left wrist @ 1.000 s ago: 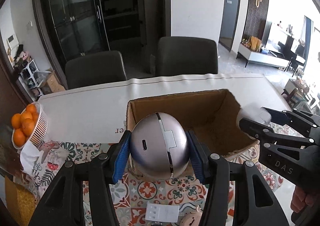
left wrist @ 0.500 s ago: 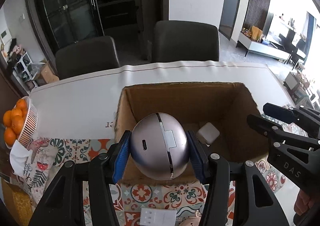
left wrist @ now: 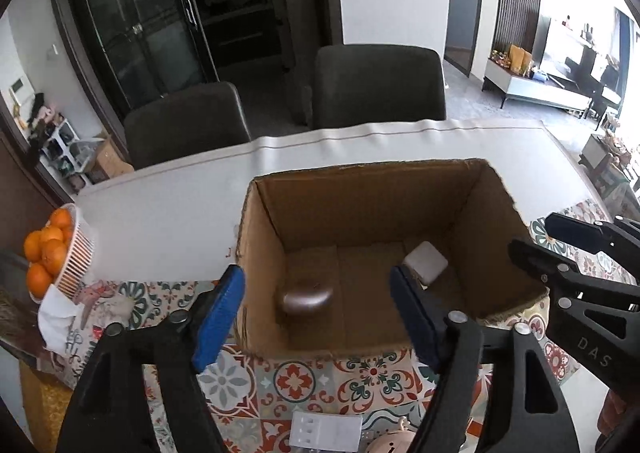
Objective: Organize rigid objects
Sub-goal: 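Open both grippers to drop the speaker and charger into the box, then move the left tool to the pink device while the right tool approaches the grey speaker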
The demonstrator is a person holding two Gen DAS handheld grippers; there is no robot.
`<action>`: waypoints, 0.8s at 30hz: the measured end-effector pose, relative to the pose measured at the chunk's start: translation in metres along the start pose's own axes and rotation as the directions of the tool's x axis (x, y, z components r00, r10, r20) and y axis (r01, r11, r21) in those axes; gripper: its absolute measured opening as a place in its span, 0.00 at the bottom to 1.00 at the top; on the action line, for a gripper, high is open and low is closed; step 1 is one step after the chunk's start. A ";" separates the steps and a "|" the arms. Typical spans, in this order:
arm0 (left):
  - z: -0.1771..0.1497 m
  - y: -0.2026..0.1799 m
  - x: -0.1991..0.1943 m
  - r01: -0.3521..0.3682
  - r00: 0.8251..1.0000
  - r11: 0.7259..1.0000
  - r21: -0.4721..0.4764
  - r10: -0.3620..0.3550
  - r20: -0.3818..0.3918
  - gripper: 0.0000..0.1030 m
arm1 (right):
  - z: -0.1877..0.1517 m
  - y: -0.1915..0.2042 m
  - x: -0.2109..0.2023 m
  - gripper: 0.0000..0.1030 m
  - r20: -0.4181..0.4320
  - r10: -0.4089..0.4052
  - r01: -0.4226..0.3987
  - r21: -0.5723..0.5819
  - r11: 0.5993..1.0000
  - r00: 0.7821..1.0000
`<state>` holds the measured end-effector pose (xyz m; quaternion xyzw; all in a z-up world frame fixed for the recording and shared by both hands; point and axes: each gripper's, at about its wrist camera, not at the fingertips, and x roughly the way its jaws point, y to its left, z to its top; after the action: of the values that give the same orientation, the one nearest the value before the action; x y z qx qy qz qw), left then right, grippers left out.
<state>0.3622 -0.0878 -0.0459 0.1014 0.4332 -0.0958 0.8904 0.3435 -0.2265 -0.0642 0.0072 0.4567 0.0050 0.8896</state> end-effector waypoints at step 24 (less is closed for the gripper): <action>-0.053 -0.030 -0.073 -0.088 0.987 0.996 0.013 0.086 0.135 1.00 | -0.059 -0.022 -0.074 0.76 0.156 -0.075 0.069 0.040 0.997 0.985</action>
<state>0.2701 -0.0962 -0.0230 0.1219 0.3664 -0.0676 0.9200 0.2527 -0.2489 -0.0388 0.0062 0.3850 -0.0356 0.9222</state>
